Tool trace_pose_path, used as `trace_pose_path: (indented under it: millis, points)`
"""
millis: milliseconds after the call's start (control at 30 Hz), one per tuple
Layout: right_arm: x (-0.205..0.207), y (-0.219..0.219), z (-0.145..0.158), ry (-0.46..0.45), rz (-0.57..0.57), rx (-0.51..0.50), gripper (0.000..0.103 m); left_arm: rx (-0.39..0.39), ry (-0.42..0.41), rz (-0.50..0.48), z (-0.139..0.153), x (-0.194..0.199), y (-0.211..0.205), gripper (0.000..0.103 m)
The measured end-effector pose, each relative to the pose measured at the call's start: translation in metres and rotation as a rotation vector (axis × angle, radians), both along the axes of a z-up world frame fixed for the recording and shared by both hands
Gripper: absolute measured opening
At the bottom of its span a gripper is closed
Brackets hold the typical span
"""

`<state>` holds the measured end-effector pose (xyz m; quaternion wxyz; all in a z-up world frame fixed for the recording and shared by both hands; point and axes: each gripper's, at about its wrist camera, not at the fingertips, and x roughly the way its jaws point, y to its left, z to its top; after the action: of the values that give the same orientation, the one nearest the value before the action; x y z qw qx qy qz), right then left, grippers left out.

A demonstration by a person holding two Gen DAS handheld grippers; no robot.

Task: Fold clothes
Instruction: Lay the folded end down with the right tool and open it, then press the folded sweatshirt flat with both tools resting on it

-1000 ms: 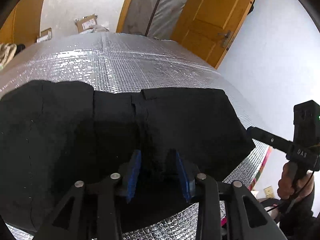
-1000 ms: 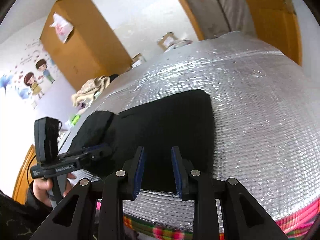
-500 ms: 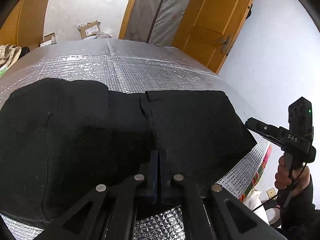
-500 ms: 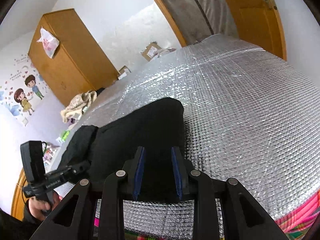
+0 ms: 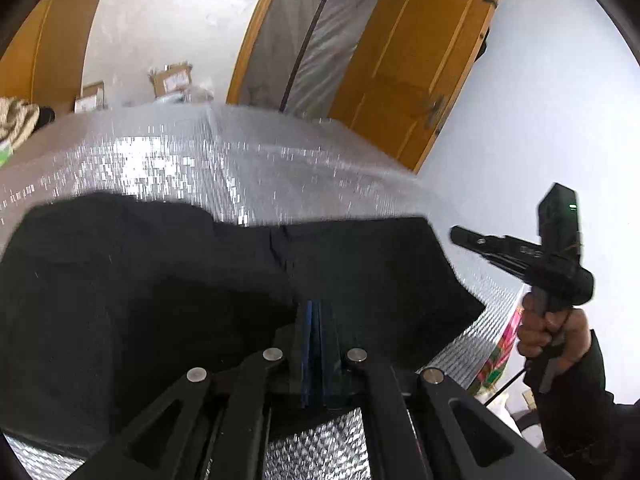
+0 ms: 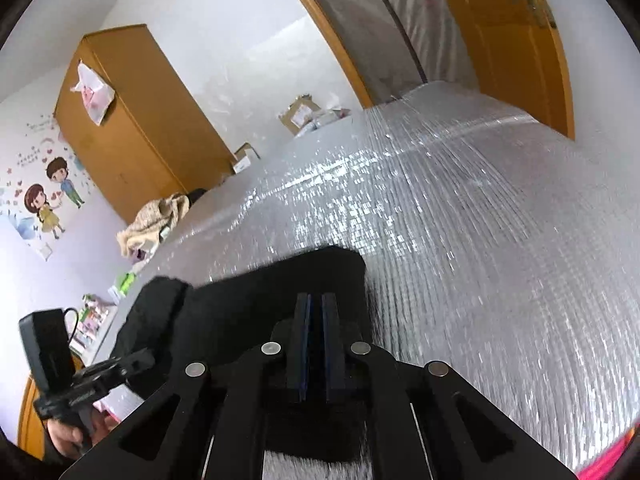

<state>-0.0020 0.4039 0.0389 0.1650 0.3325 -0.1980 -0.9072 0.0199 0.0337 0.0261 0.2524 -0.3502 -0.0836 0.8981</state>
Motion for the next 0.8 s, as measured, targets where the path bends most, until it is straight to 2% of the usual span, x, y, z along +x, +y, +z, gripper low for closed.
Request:
trace_pose_path:
  millis: [133,233,367,433,467,600,700,800]
  points:
    - [-0.029,-0.003,-0.005,-0.021,0.014,-0.012,0.005,0.001,0.029,-0.005,0.011,-0.012,0.007,0.002]
    - [-0.053,0.003,-0.023,-0.105,-0.002,-0.049,0.002,-0.022,0.022,-0.034,0.006,-0.022,0.018,0.002]
    - [-0.068,0.018,-0.04,-0.173,-0.031,-0.161,0.0,-0.067,-0.095,-0.054,-0.022,-0.038,0.032,0.002]
    - [-0.065,0.024,-0.036,-0.162,-0.051,-0.177,0.0,-0.06,-0.108,-0.059,-0.028,-0.038,0.031,0.002]
    - [-0.061,0.025,-0.032,-0.151,-0.054,-0.182,0.004,-0.055,-0.107,-0.061,-0.028,-0.037,0.029,0.002]
    - [-0.037,0.028,-0.025,-0.111,-0.028,-0.206,0.004,-0.029,-0.113,-0.057,-0.03,-0.032,0.022,0.002]
    - [-0.024,0.021,-0.03,-0.121,0.006,-0.192,0.004,-0.027,-0.108,-0.055,-0.03,-0.029,0.019,0.002]
    - [-0.022,0.022,-0.045,-0.177,-0.017,-0.169,0.0,-0.042,-0.098,-0.054,-0.027,-0.025,0.019,0.002]
